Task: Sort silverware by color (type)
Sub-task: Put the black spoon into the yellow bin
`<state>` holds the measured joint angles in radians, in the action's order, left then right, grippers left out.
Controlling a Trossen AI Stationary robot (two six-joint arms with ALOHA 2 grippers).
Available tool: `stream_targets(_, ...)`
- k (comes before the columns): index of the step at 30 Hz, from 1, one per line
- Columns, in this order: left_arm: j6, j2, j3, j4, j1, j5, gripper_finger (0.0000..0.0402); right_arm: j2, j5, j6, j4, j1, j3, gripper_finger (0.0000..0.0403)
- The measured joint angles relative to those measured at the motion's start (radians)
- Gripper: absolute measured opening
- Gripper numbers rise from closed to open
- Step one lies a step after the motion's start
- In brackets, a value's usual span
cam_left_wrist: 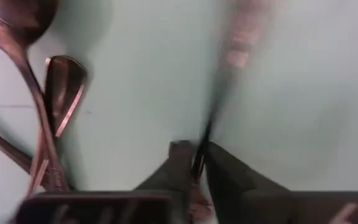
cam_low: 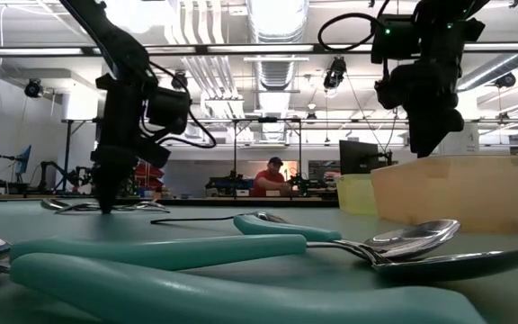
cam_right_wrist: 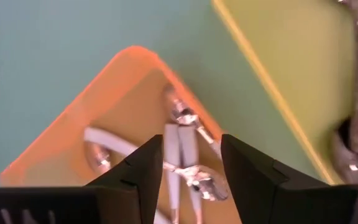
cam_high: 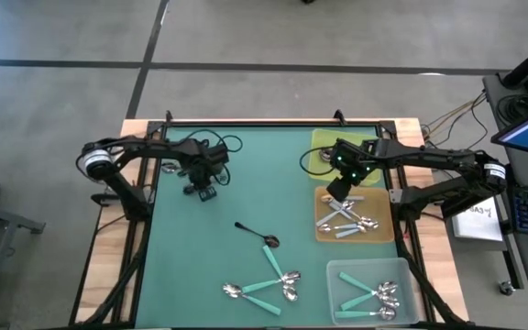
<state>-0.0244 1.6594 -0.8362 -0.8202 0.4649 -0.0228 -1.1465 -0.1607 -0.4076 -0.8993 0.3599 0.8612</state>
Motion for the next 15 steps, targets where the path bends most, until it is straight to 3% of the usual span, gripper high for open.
stream_targets(7,-0.091,-0.001,-0.084,0.025,-0.002,0.05,0.0004,0.0,0.003,-0.019,0.0,0.0,0.0,0.015)
stream_targets(15,-0.167,-0.023,-0.25,0.094,-0.004,0.212,0.0002,0.0,-0.053,-0.118,0.056,0.0,0.0,0.0144)
